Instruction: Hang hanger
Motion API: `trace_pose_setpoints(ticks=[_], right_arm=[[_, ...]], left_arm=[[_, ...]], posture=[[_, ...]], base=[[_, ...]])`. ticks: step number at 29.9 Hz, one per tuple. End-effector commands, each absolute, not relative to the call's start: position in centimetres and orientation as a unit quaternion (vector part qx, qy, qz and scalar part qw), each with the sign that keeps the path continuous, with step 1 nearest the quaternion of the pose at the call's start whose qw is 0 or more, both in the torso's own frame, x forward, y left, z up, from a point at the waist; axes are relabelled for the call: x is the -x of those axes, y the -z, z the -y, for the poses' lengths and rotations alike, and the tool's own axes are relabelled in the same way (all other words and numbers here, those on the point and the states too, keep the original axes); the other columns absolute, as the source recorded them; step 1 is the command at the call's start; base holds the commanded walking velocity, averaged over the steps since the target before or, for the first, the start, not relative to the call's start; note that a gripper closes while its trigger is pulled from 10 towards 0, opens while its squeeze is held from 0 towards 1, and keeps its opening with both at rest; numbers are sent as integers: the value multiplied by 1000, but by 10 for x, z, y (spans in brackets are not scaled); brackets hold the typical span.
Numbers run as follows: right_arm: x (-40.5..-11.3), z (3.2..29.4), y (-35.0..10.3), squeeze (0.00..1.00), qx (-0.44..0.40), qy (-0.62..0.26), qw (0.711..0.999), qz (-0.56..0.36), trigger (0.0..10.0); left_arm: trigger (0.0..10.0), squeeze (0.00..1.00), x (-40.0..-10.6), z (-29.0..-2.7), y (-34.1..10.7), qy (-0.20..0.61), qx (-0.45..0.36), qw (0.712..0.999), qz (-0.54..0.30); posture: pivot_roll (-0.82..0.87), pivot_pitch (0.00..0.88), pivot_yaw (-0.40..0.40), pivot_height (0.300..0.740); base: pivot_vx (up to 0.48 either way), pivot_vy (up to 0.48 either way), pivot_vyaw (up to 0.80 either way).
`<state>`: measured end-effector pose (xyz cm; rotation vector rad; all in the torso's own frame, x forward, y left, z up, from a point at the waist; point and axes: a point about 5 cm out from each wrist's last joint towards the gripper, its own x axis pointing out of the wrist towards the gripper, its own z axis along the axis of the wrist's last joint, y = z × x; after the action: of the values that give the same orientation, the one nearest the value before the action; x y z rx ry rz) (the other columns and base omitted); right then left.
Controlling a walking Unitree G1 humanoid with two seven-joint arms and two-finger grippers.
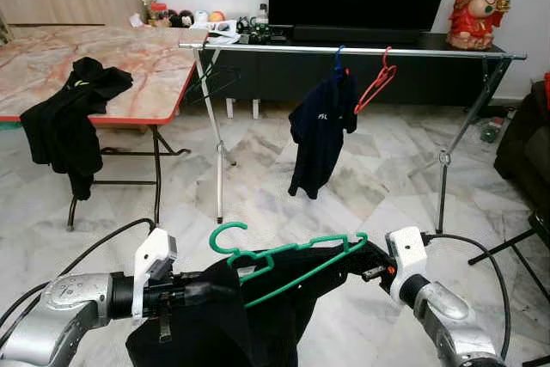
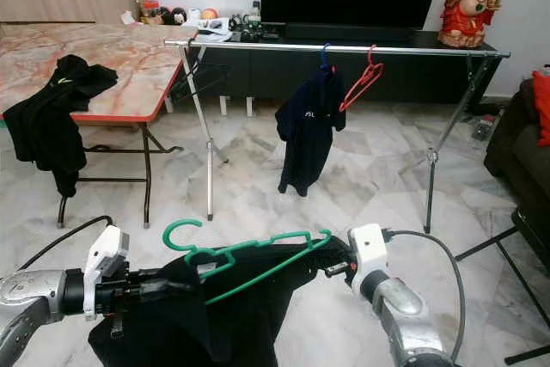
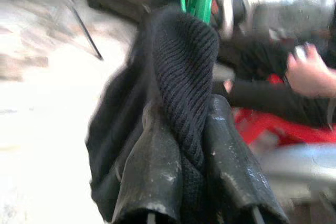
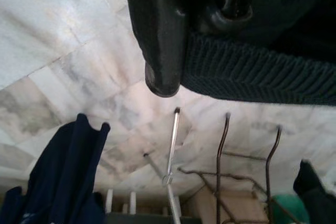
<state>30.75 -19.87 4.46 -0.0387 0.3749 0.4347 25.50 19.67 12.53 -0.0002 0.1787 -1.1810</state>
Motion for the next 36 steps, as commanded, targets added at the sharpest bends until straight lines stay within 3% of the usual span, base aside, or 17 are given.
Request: trace_pose_setpoints(ticks=[1, 2, 5, 6, 7, 11, 12, 13, 14, 22, 25, 27, 30, 31, 32, 33, 36], right_arm=[[-297, 215, -30, 0, 41, -190, 952, -236, 7451], [-295, 211, -27, 0, 59, -202, 945, -250, 10000], [-291, 204, -21, 0, 102, -230, 929, -271, 10000], [-290, 201, -19, 863, 125, -243, 920, -281, 10000], [-289, 199, -18, 1000, 142, -254, 912, -288, 10000], [-290, 185, -23, 1000, 181, -310, 893, -270, 10000], [-289, 179, -26, 310, 186, -332, 886, -265, 10000], [-288, 176, -27, 310, 191, -347, 880, -264, 10000], [-286, 173, -27, 0, 199, -367, 870, -263, 10000], [-270, 156, -40, 0, 232, -480, 810, -245, 10000], [-260, 152, -48, 0, 229, -522, 785, -245, 10000], [-256, 151, -50, 980, 224, -536, 776, -244, 10000], [-254, 151, -54, 1000, 232, -539, 773, -241, 10000], [-255, 153, -55, 761, 241, -532, 775, -240, 10000], [-256, 155, -56, 200, 246, -526, 778, -240, 10000], [-257, 156, -58, 0, 251, -521, 780, -240, 10000], [-262, 164, -66, 0, 265, -501, 790, -235, 10000]], left_arm=[[10000, 0, -261, -213, -141, 517, 8, 855, -46], [10000, 0, -262, -210, -142, 513, 14, 857, -38], [10000, 0, -265, -204, -144, 505, 27, 862, -24], [10000, 0, -265, -200, -144, 506, 37, 861, -17], [10000, 0, -265, -196, -144, 507, 43, 861, -13], [10000, 0, -267, -184, -141, 510, 50, 859, -12], [10000, 0, -268, -179, -140, 509, 50, 859, -12], [10000, 0, -268, -177, -139, 510, 51, 859, -11], [10000, 0, -269, -174, -138, 508, 52, 860, -11], [10000, 0, -276, -157, -127, 492, 21, 870, -32], [10000, 0, -293, -169, -111, 413, -55, 907, -67], [10000, 0, -302, -177, -107, 365, -61, 926, -76], [10000, 0, -311, -186, -105, 304, -62, 947, -83], [10000, 0, -313, -187, -104, 291, -61, 951, -87], [10000, 0, -314, -188, -103, 281, -63, 953, -92], [10000, 0, -315, -188, -101, 275, -71, 954, -97], [10000, 0, -315, -187, -89, 290, -143, 937, -132]], posture=[[50, 0, -25, 740], [52, 0, -26, 740], [54, 0, -27, 740], [54, 0, -27, 740], [52, 0, -27, 740], [51, 0, -27, 740], [49, 0, -26, 740], [49, 0, -26, 740], [49, 0, -26, 740], [44, 0, -25, 740], [43, 0, -23, 740], [42, 0, -23, 740], [40, 0, -22, 740], [40, 0, -22, 740], [40, 0, -22, 740], [37, 0, -19, 740], [36, 0, -20, 740]], base=[[0, 0, 0], [0, 0, 0], [0, 0, 0], [0, 0, 0], [0, 0, 0], [0, 0, 0], [0, 0, 0], [0, 0, 0], [0, 0, 0], [0, 0, 0], [0, 0, 0], [0, 0, 0], [0, 0, 0], [0, 0, 0], [0, 0, 0], [0, 0, 0], [0, 0, 0]])
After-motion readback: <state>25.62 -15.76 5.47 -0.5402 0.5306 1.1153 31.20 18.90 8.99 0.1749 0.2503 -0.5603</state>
